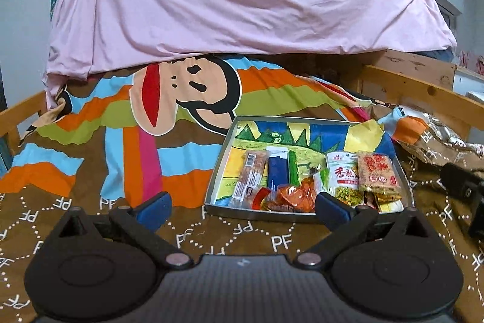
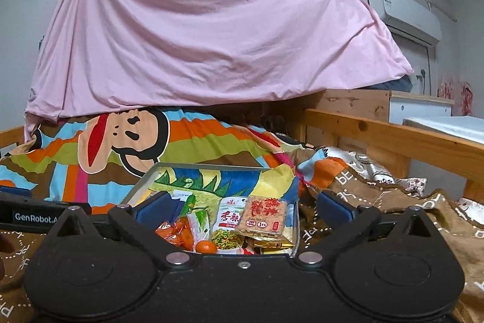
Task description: Organize snacks
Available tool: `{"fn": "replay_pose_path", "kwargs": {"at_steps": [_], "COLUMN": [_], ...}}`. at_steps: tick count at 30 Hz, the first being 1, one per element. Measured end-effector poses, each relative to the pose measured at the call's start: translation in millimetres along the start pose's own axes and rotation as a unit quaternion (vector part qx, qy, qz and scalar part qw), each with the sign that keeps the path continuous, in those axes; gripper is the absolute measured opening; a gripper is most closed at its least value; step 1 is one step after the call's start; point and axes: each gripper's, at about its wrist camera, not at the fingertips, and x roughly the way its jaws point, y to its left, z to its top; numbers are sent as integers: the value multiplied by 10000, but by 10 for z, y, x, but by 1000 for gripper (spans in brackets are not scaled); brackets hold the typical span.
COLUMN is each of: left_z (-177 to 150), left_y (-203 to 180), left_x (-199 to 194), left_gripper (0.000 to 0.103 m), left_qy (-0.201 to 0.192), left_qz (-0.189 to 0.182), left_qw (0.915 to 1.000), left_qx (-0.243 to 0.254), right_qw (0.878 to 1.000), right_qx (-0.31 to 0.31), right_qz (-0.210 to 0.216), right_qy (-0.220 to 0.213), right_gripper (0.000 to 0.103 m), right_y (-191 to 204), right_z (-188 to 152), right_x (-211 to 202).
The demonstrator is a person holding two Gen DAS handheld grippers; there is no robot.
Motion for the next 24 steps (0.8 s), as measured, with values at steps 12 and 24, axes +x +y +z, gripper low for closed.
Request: {"fn": "replay_pose_path", "kwargs": {"at_steps": [12,24], "left_z": [-151,-241], "left_y": [103,166], "left_x": [-312,-495], "left_gripper": [102,102], "left_qy": [-103,-384], "left_qz": [86,101], "left_qw": [9998,9979], "left_qx": [-167,-508], "right_qw": [9998,9994], "right_qx": [152,277], "right_qz": [-5,34], "right_qy": [-100,-221], "right_gripper": [102,102], "right_y": [-79,-127], "right_z": [-43,-194], "right_x": [-304,-525]}}
